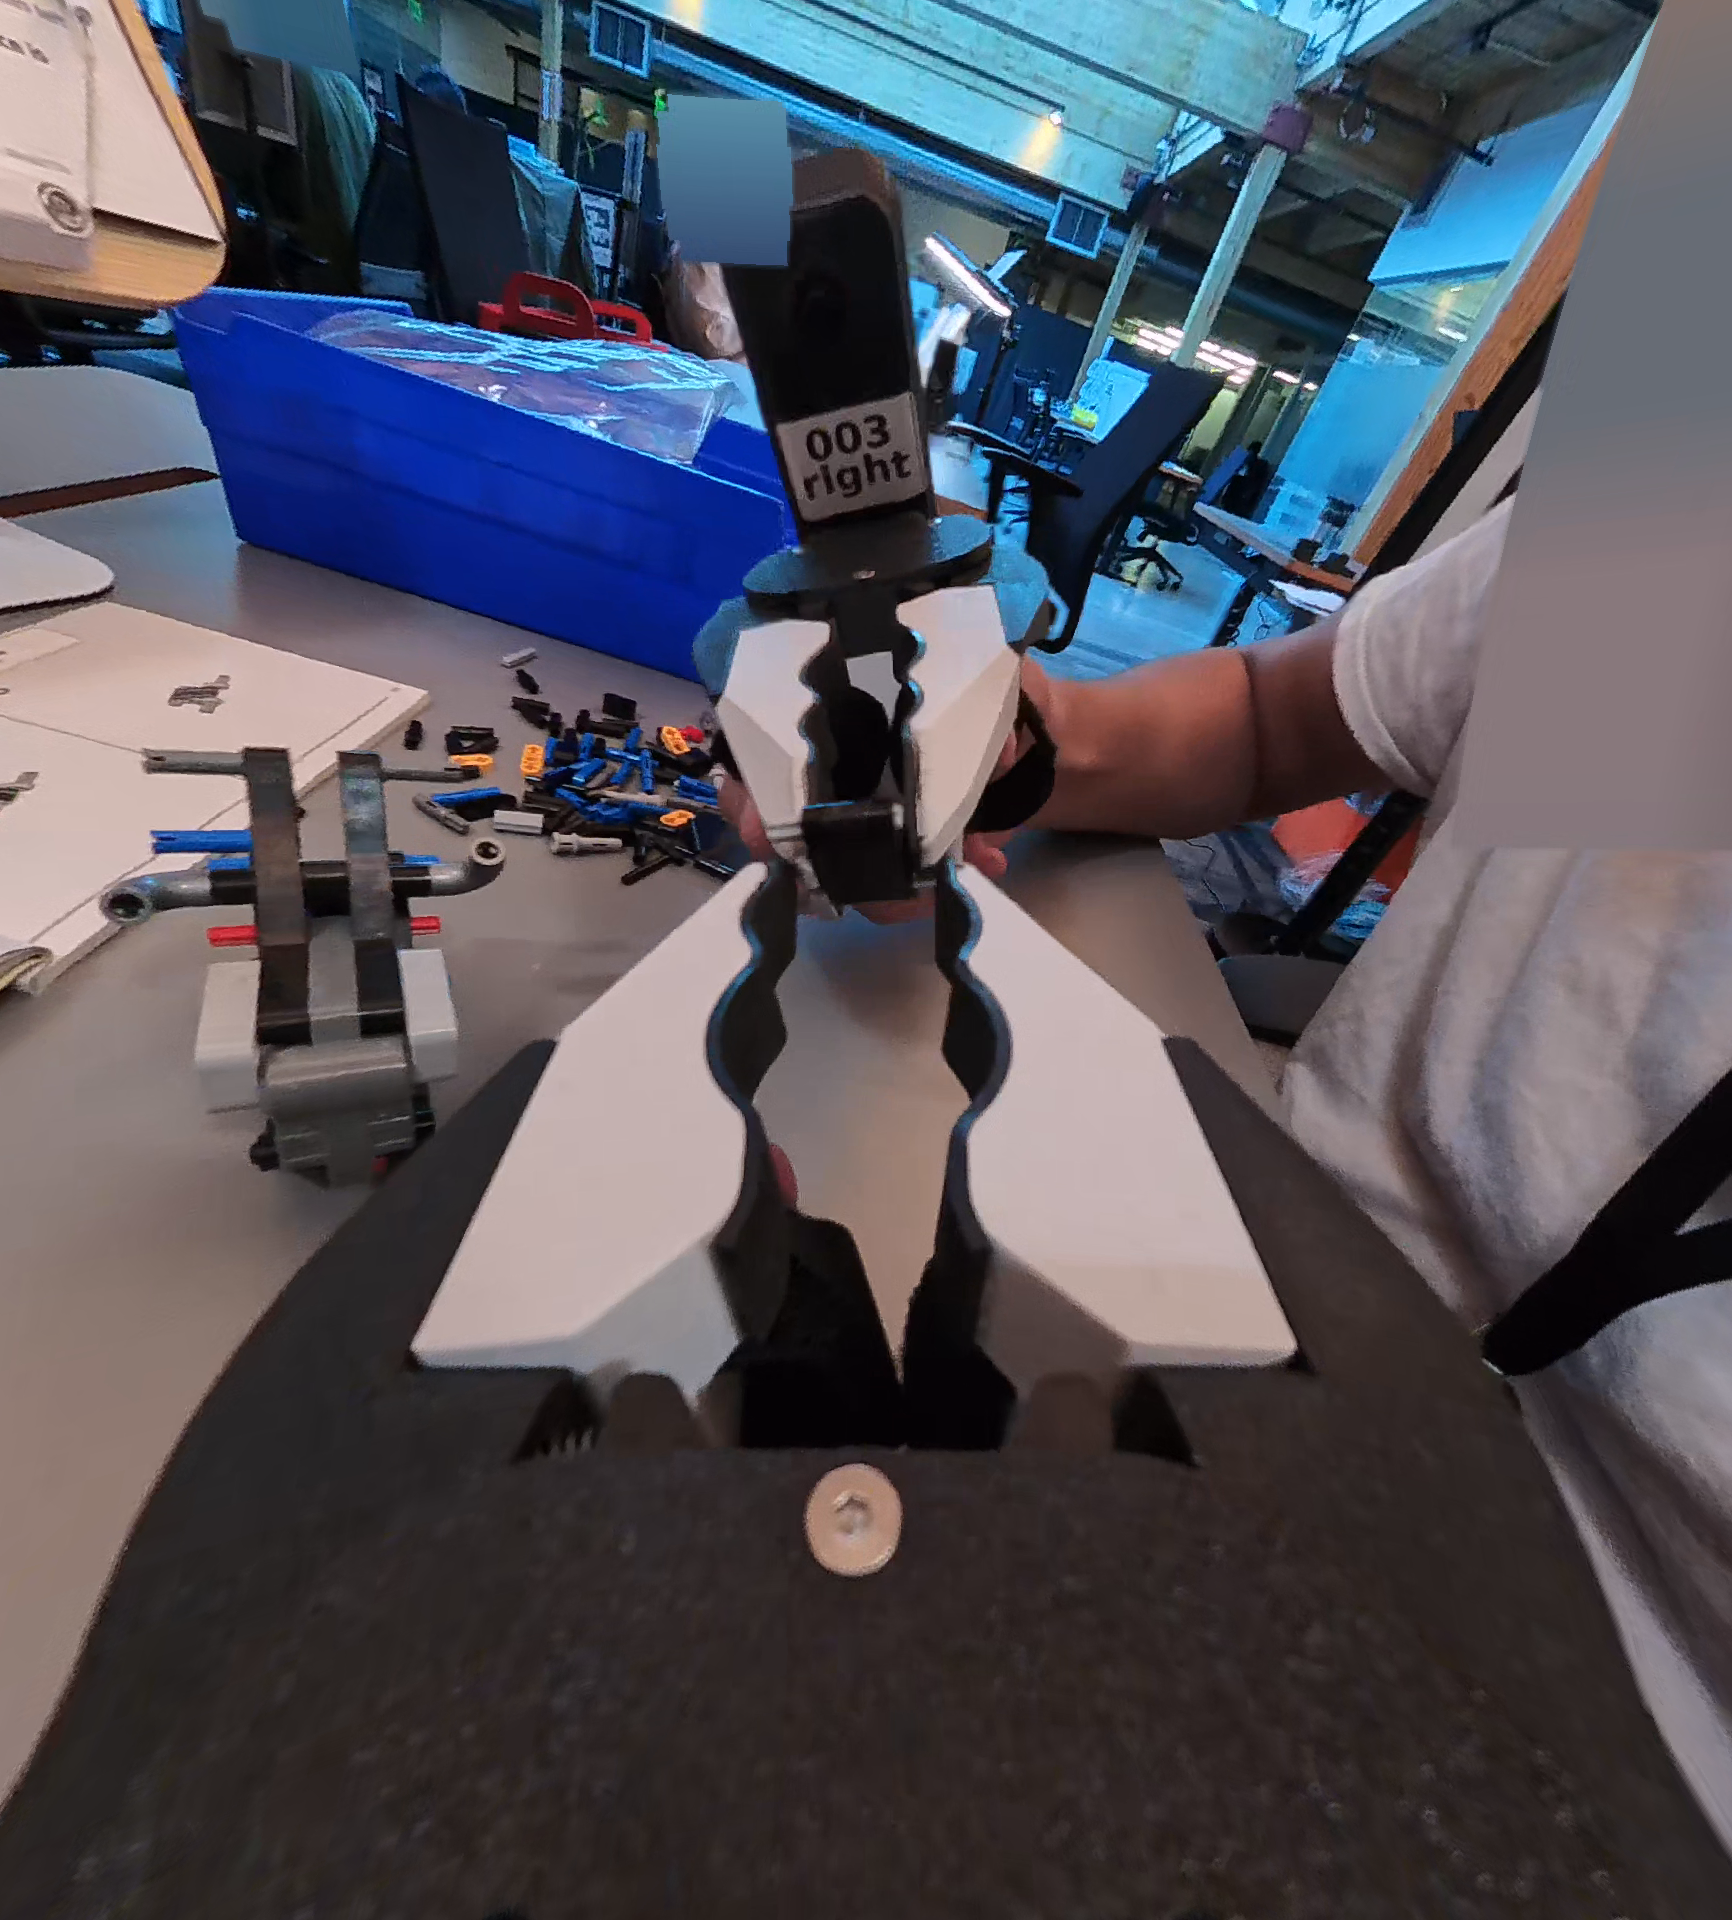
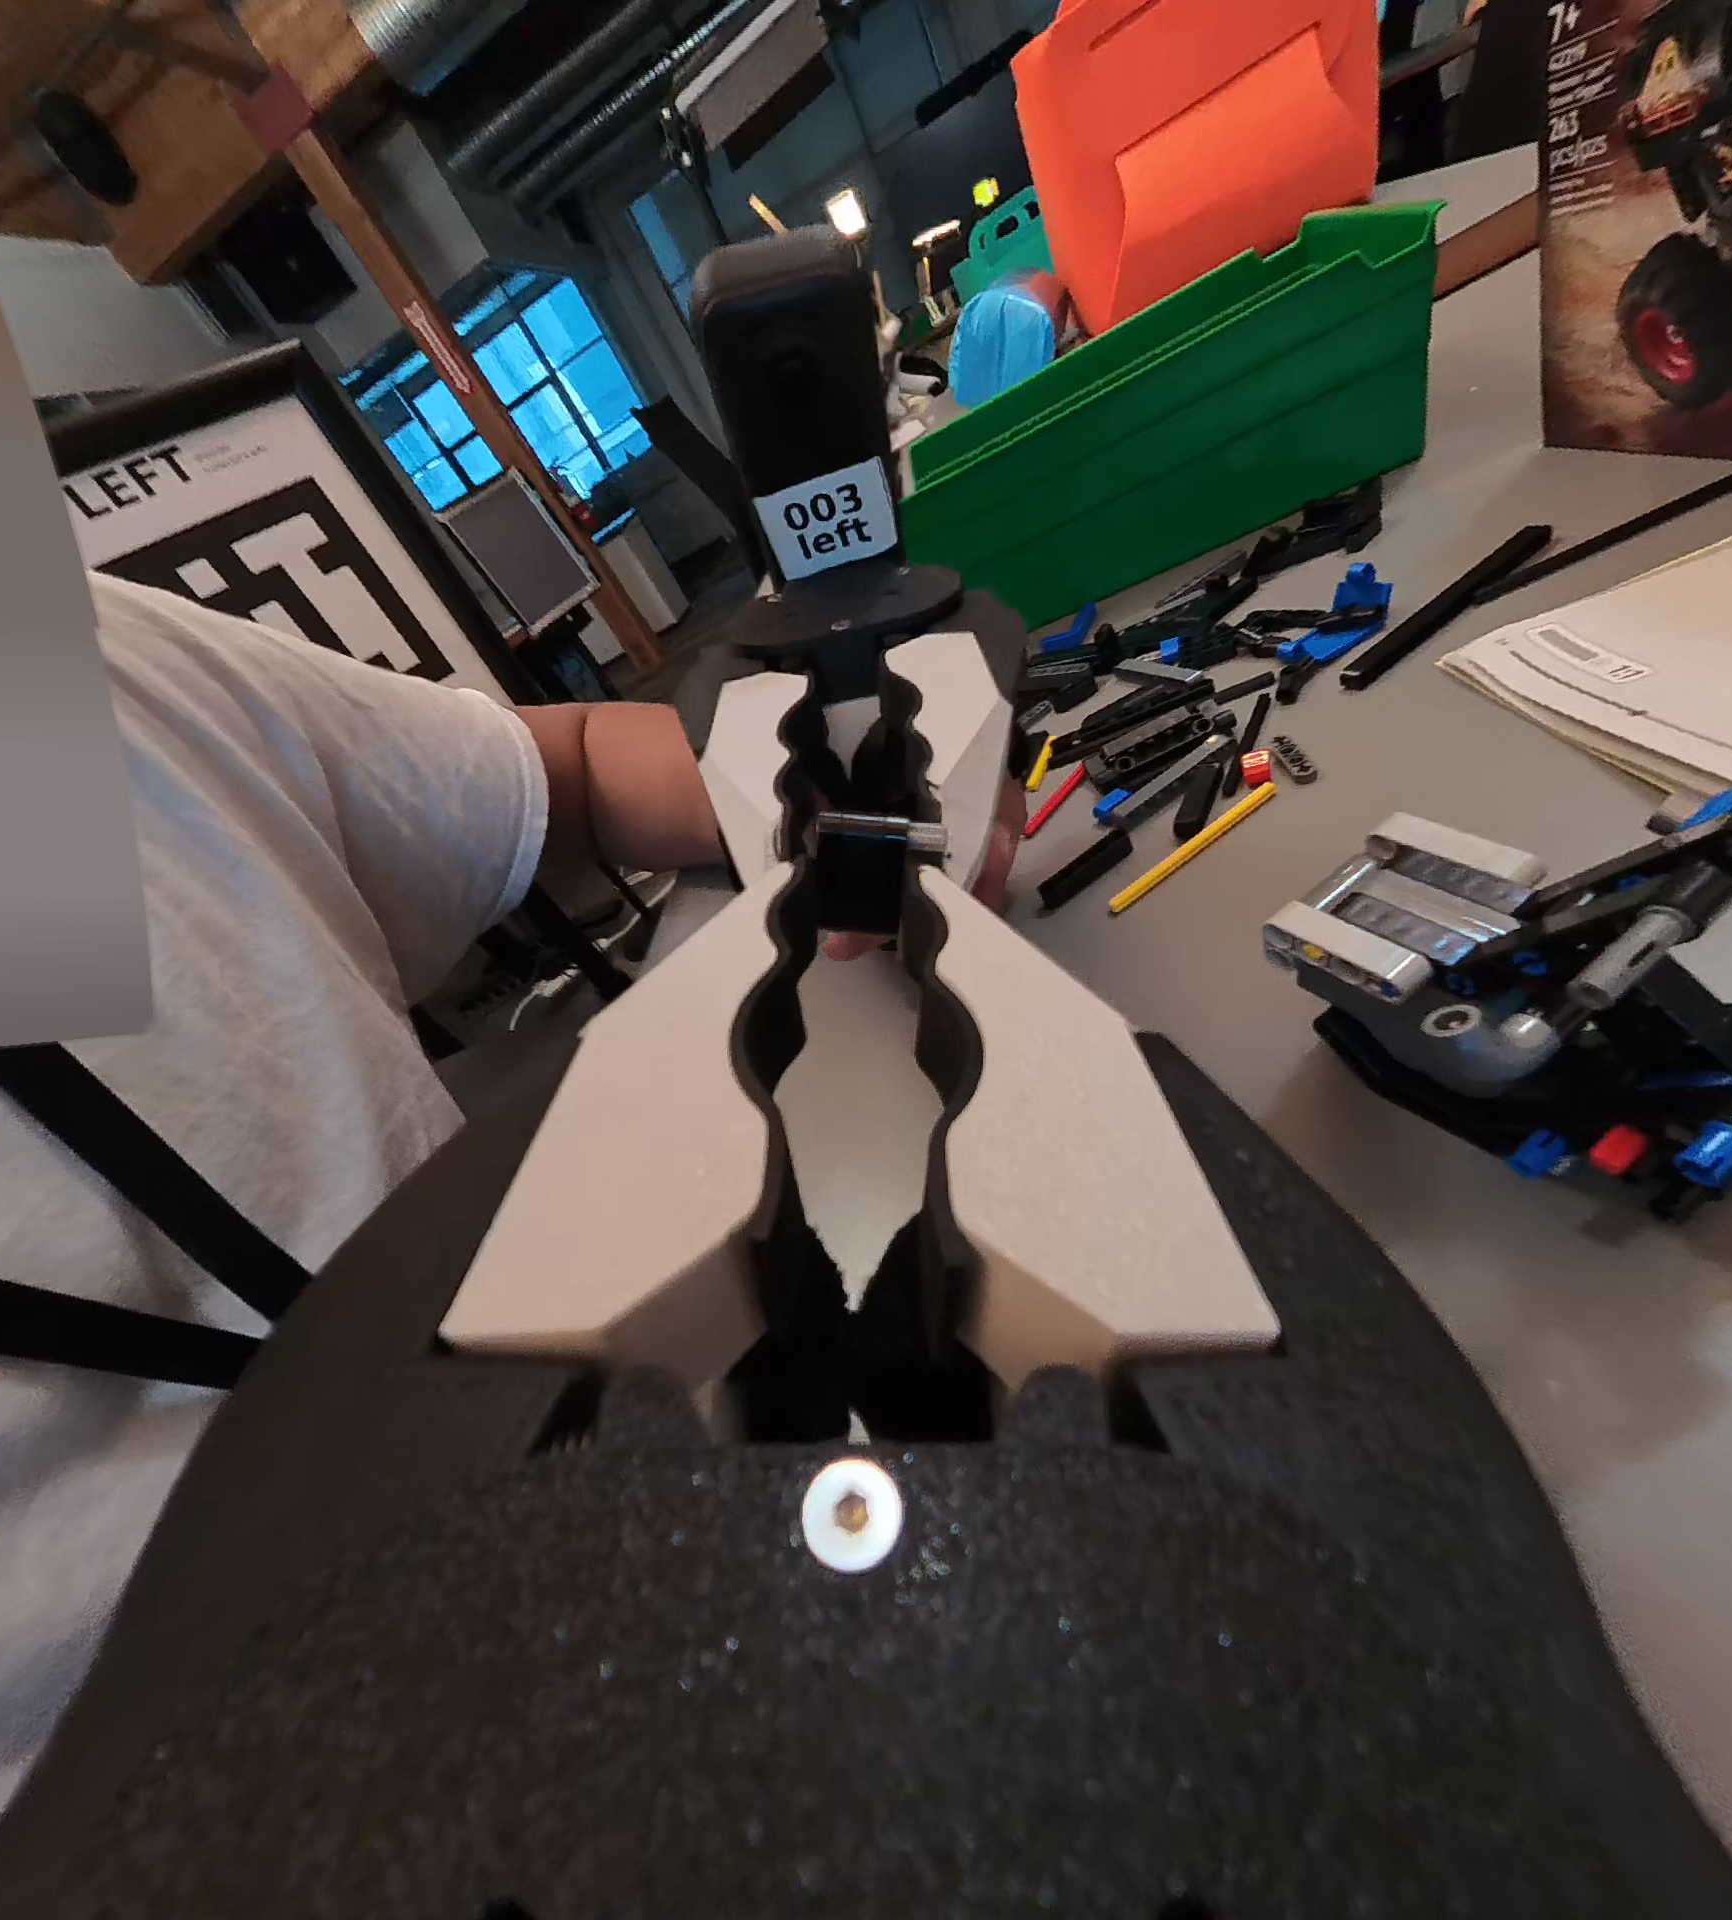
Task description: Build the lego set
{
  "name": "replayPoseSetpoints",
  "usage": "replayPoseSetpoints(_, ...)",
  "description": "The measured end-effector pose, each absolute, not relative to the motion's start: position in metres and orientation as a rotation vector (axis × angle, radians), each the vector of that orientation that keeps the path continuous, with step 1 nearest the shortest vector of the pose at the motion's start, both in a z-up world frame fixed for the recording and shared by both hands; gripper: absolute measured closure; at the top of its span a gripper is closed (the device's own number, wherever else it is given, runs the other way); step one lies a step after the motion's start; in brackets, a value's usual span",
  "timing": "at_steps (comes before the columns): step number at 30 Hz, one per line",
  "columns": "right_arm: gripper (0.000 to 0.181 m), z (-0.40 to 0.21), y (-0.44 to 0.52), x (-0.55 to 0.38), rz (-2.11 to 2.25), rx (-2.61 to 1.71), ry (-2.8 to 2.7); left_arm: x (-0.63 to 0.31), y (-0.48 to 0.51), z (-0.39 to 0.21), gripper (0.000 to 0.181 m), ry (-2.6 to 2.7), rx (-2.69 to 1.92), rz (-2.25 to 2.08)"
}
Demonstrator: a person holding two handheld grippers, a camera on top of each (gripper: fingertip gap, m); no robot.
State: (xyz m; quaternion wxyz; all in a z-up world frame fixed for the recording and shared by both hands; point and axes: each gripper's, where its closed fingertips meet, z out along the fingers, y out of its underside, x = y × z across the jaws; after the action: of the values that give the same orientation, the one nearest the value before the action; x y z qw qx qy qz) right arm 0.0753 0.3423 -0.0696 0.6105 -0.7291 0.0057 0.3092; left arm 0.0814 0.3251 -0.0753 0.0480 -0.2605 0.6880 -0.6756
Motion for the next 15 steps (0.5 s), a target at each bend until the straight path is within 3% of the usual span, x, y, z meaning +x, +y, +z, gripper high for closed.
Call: replayPoseSetpoints(15,0.166,-0.067,0.3379,0.0658,0.762,-1.675,-0.013,0.0747,0.3216,-0.0732,0.159,2.114,-0.733,-2.062)
